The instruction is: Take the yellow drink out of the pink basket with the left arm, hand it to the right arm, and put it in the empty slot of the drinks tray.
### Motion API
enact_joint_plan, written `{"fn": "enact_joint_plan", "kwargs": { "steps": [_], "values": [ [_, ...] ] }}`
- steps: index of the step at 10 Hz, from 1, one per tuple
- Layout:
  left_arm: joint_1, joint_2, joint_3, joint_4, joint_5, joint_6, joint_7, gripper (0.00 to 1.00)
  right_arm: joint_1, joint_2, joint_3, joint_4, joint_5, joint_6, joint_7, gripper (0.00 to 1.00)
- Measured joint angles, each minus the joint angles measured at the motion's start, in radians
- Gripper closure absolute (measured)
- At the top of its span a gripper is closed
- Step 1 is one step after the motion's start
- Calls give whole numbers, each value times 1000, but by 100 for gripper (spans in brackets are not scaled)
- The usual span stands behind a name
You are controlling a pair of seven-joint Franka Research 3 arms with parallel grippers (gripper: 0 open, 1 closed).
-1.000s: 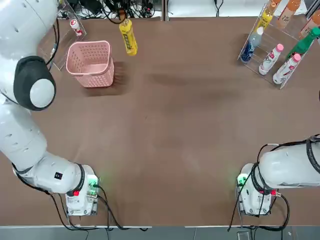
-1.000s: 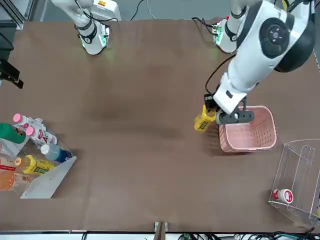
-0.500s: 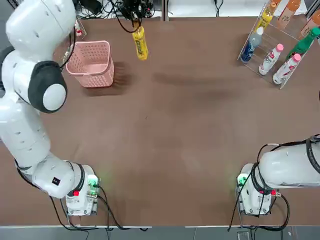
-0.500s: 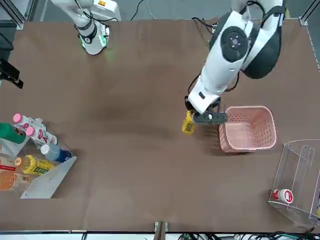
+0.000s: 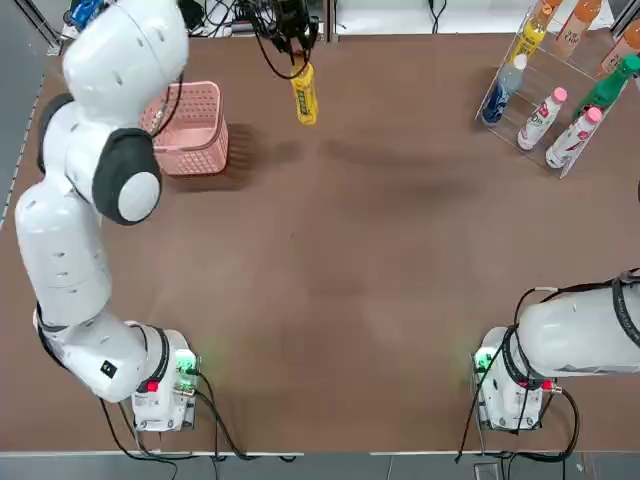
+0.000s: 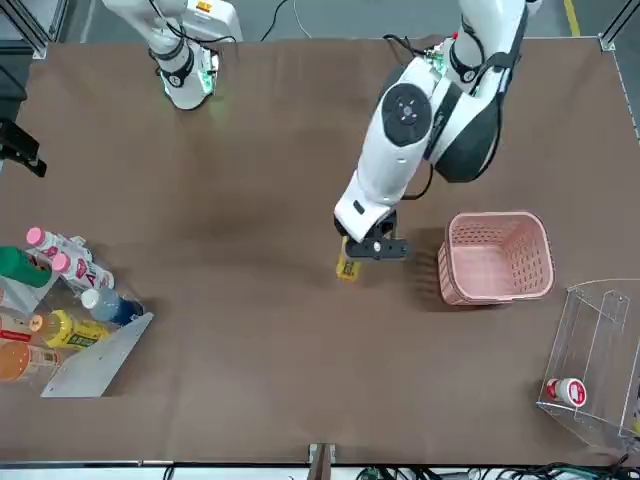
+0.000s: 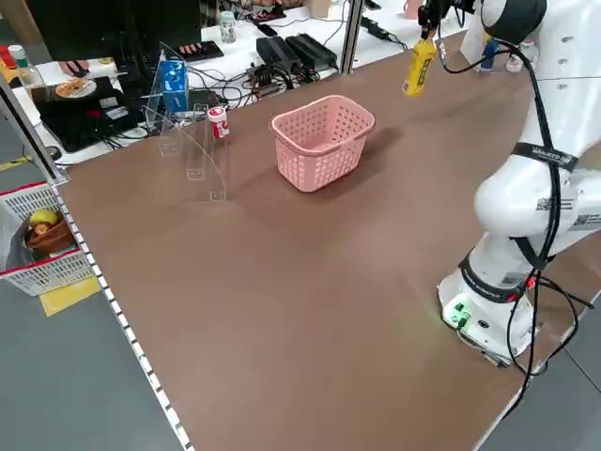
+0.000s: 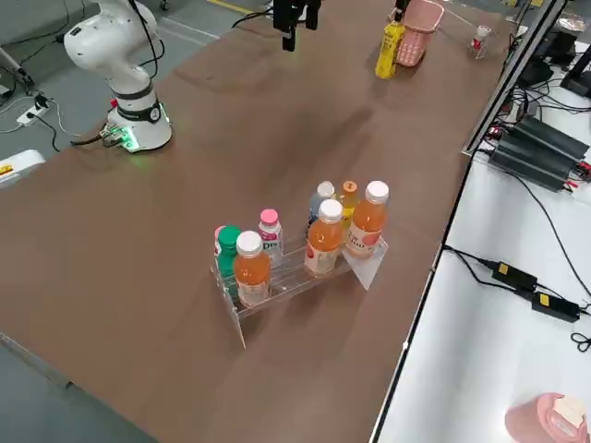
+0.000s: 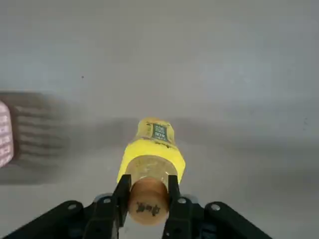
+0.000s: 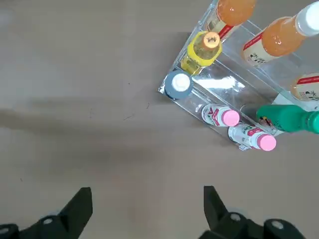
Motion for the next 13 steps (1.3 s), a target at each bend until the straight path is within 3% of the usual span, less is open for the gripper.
{"fn": "enact_joint_plan", "kwargs": {
  "steps": [5,8,13],
  "values": [
    [-165,73,150,11,1,90,-51,66,0,0,0,0,0,0,0,1],
    [-177,104,162,12,1,145,-69,66,0,0,0,0,0,0,0,1],
    [-280,149,218,15,1,196,-216,66,0,0,0,0,0,0,0,1]
  ]
}}
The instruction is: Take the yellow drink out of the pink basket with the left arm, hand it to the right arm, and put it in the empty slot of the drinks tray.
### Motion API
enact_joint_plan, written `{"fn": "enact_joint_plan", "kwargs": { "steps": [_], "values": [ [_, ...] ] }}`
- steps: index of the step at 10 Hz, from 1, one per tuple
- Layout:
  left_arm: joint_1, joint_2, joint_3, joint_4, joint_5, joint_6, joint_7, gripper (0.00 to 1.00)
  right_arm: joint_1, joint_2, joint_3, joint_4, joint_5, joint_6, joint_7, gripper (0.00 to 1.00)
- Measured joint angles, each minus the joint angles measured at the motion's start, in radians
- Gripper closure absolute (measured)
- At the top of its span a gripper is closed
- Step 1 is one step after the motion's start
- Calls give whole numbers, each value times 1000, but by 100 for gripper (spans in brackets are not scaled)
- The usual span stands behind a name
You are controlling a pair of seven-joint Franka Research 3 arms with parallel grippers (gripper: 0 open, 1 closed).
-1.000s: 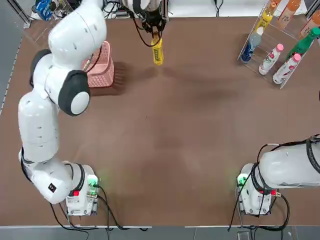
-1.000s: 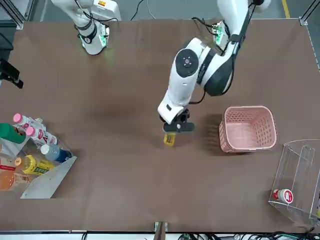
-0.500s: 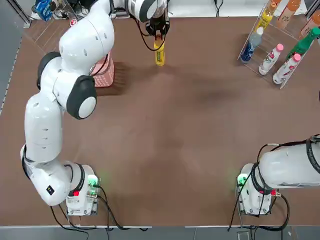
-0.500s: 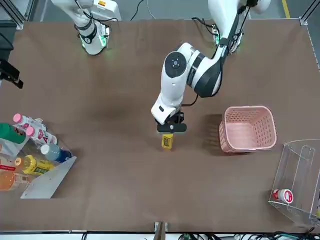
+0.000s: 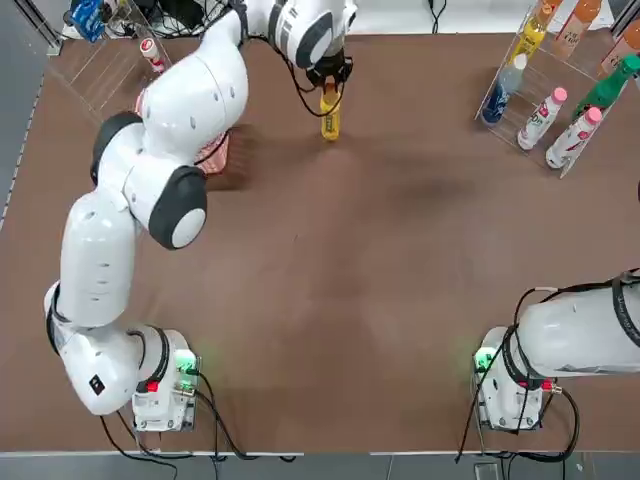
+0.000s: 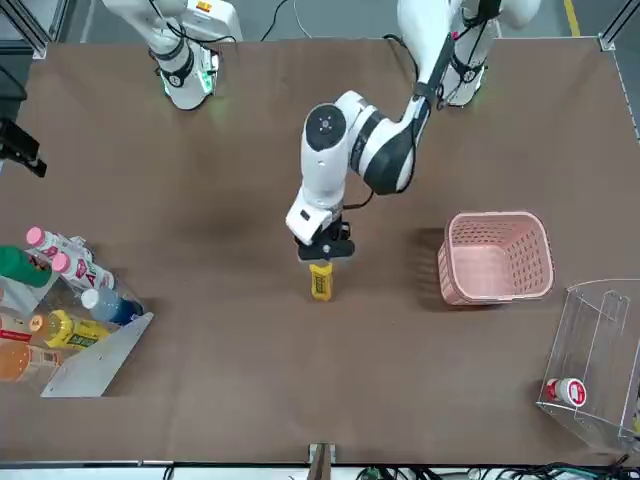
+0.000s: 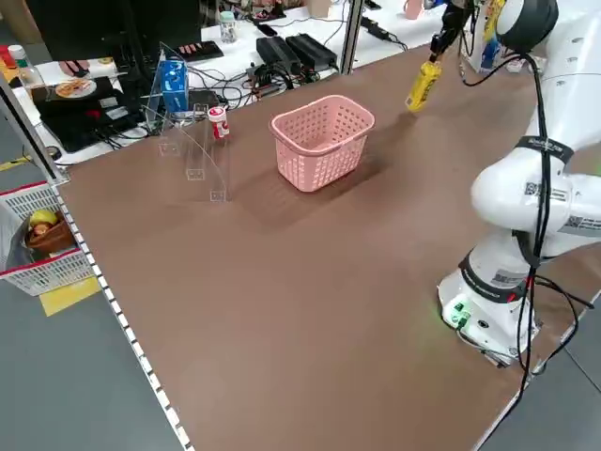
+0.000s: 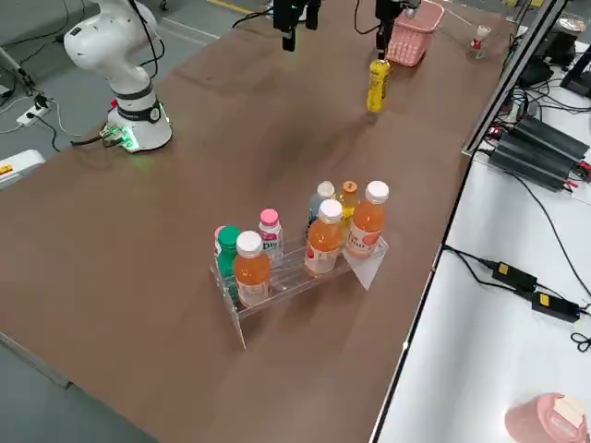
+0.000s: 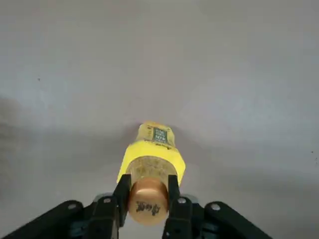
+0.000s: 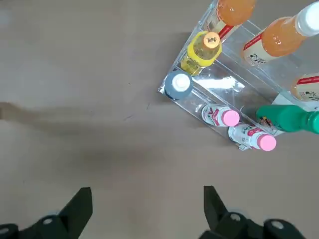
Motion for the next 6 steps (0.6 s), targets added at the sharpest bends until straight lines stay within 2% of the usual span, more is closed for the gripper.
{"fn": "enact_joint_plan", "kwargs": {
  "steps": [6],
  "values": [
    [-37,51,3,7,3,59,-172,66,0,0,0,0,0,0,0,1]
  ]
}}
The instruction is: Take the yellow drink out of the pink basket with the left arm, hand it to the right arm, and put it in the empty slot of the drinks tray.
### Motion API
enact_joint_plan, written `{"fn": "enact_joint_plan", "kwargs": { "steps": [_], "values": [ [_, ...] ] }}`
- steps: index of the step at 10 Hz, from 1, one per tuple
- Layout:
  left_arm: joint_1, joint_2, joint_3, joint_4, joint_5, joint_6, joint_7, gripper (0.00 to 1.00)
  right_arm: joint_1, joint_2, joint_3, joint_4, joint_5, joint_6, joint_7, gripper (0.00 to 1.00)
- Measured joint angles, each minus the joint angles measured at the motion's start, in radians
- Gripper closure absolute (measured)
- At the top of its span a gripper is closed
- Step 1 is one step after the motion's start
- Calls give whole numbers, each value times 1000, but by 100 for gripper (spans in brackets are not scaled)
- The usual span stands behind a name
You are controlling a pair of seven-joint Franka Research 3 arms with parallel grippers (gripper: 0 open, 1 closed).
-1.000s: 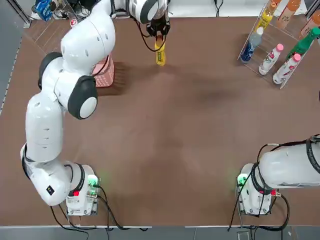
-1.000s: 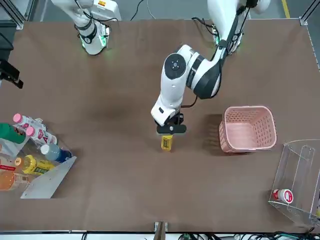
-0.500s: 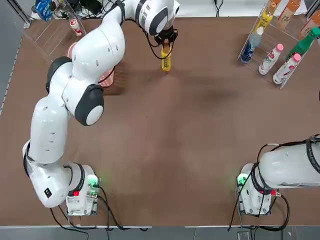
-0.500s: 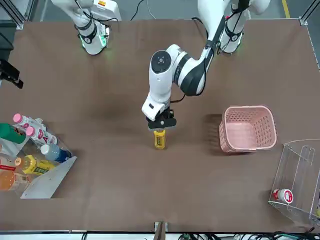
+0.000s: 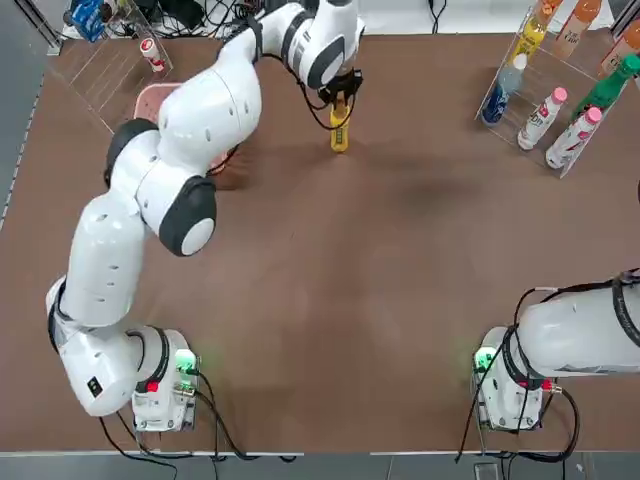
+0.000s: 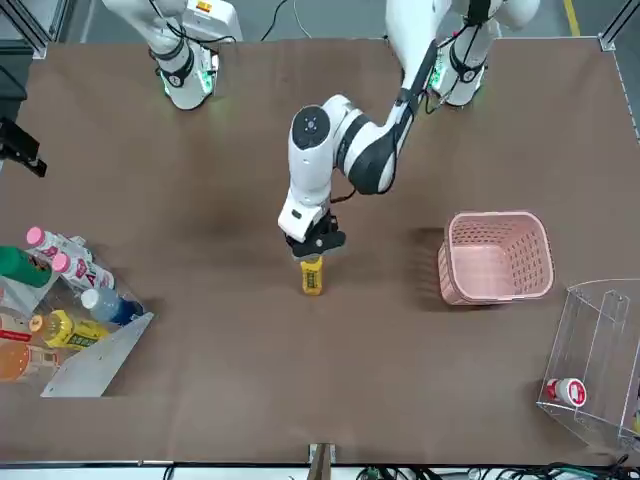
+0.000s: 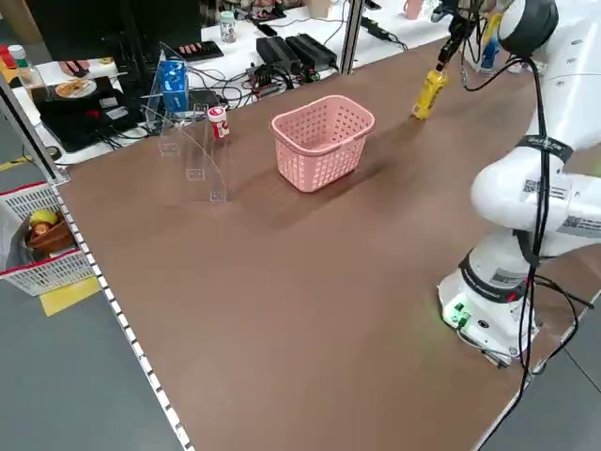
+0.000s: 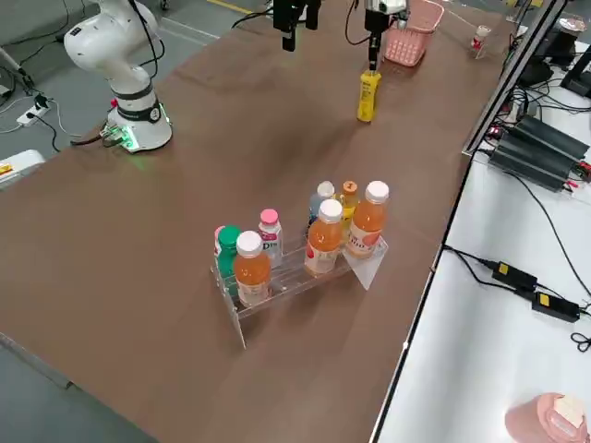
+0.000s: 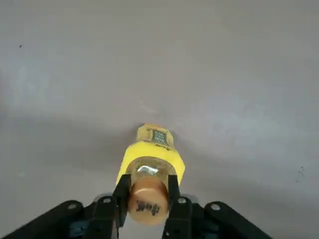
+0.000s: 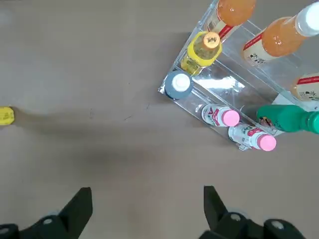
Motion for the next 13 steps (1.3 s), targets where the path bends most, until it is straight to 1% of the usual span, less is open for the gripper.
{"fn": "enact_joint_plan", "kwargs": {
  "steps": [2,3,4,5,6,7,8,9,10,11,12,13],
  "values": [
    [1,2,3,0,0,4,-4,66,0,0,0,0,0,0,0,1],
    [1,2,4,0,0,5,-5,64,0,0,0,0,0,0,0,1],
    [1,1,8,6,0,10,-5,53,0,0,0,0,0,0,0,1],
    [2,-3,13,18,0,10,-5,37,0,0,0,0,0,0,0,1],
    [4,-13,24,28,0,-7,-5,23,0,0,0,0,0,0,0,1],
    [10,-34,38,36,0,-47,5,10,0,0,0,0,0,0,0,1],
    [27,-68,49,45,0,-105,38,0,0,0,2,0,0,0,0,1],
    [59,-118,56,53,0,-183,85,0,2,0,6,0,1,0,0,1],
    [111,-183,61,60,0,-273,147,0,12,0,12,3,12,0,0,1],
    [184,-256,63,63,0,-353,238,0,38,-1,16,10,31,0,0,1],
    [265,-321,64,62,-13,-408,334,0,77,-2,19,18,44,-3,7,1],
    [345,-369,63,59,-37,-446,401,0,132,-3,21,22,46,-4,48,1]
  ]
}}
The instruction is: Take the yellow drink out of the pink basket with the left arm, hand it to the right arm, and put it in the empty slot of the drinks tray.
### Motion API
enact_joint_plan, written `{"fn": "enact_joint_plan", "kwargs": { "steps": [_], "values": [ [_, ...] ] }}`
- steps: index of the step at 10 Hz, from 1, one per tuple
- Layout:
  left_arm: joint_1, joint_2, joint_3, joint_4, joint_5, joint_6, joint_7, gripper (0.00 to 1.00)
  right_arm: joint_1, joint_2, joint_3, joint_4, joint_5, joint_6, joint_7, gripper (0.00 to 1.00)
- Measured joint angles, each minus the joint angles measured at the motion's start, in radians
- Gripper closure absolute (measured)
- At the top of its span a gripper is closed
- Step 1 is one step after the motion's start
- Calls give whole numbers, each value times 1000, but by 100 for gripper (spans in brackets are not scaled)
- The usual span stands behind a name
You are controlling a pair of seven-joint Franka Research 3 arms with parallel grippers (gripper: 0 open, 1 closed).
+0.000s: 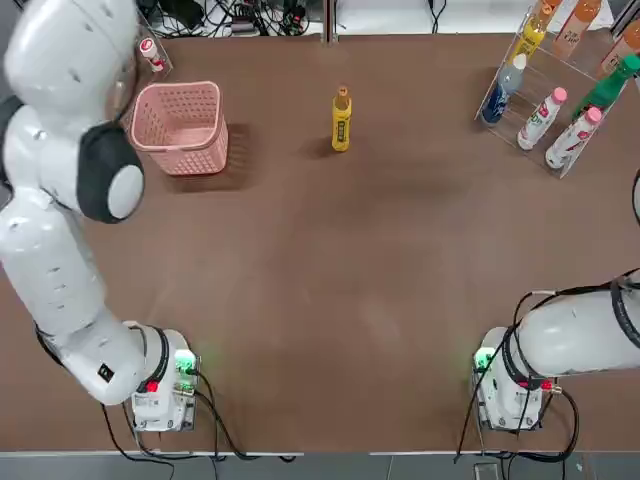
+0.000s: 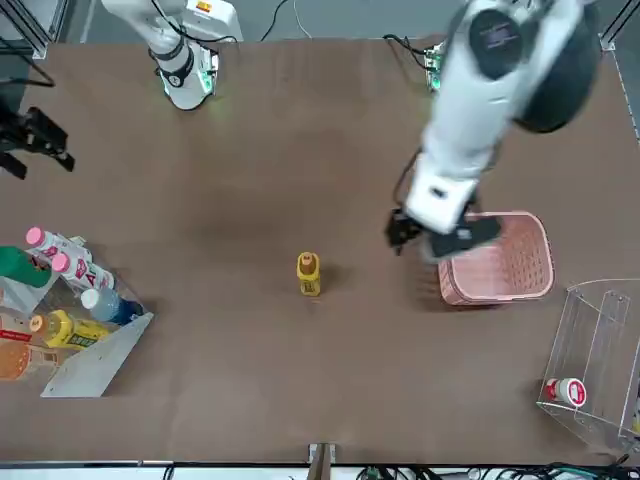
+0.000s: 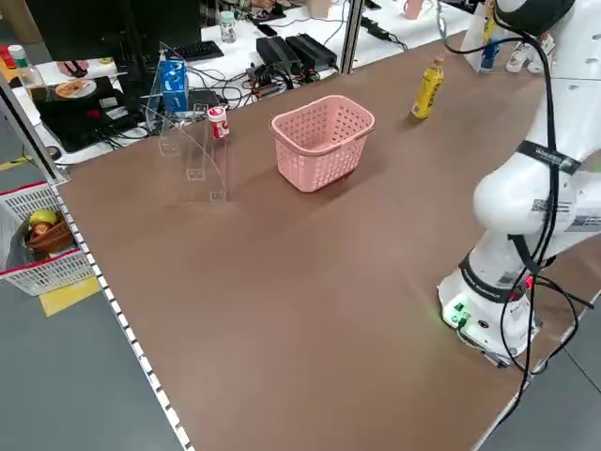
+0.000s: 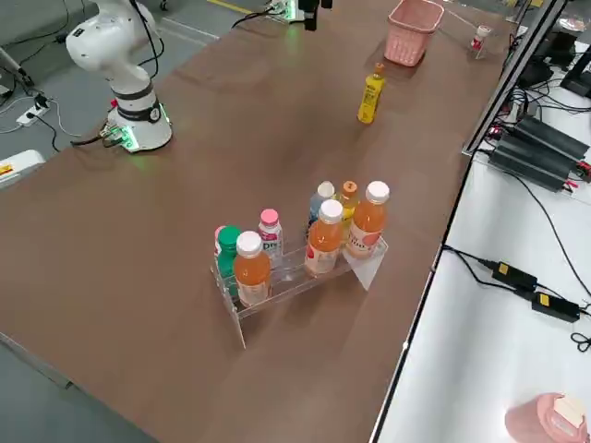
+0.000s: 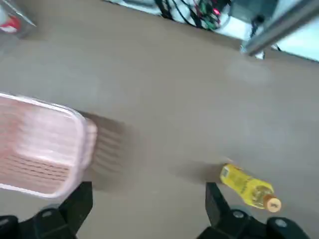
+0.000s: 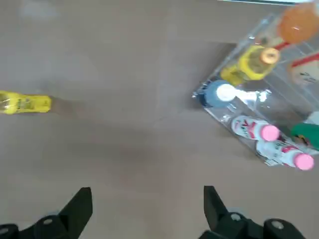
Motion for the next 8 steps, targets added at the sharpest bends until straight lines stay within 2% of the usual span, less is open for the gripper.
{"fn": "enact_joint_plan", "kwargs": {
  "steps": [3,5,8],
  "values": [
    [133,-54,16,-8,-13,-102,107,0,242,0,5,1,-15,0,315,1],
    [186,-65,82,-10,-13,-139,319,0,401,12,7,0,-39,1,525,1],
    [279,-67,105,-17,-15,-146,483,0,530,68,5,-2,-41,65,620,1]
  ]
}}
